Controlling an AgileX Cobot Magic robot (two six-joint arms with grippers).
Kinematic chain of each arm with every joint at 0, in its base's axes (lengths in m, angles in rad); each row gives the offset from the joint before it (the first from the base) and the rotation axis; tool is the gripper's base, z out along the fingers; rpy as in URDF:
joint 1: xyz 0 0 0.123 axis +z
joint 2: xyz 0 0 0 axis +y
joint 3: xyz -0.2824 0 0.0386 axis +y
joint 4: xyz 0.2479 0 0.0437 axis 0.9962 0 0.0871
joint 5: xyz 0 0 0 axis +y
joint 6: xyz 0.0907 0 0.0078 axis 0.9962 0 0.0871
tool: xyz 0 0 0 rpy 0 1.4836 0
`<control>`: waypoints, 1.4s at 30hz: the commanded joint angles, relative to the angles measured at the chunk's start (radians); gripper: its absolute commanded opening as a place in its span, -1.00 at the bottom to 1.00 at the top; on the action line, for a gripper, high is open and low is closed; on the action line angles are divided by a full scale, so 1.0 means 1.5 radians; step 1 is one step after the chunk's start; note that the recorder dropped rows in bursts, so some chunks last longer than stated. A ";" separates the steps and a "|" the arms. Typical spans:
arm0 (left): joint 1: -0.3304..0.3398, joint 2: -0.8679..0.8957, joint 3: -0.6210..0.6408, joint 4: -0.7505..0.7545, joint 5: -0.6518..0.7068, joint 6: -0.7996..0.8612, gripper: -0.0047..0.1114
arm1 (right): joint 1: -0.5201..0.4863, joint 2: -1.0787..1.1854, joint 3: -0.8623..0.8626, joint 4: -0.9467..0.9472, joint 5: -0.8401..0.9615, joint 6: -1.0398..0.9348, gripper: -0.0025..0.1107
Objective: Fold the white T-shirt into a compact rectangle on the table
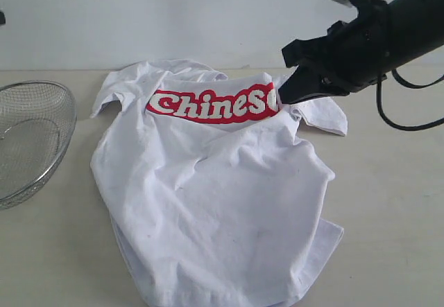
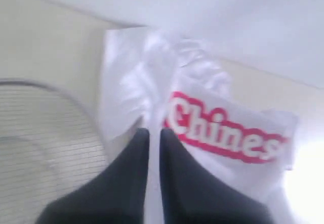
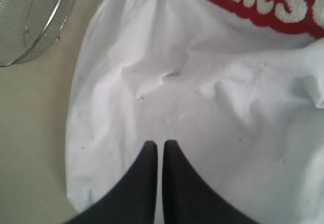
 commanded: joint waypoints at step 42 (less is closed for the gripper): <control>-0.190 -0.437 0.390 -0.182 -0.014 0.069 -0.84 | 0.001 0.133 0.284 0.042 -0.220 -0.037 -0.96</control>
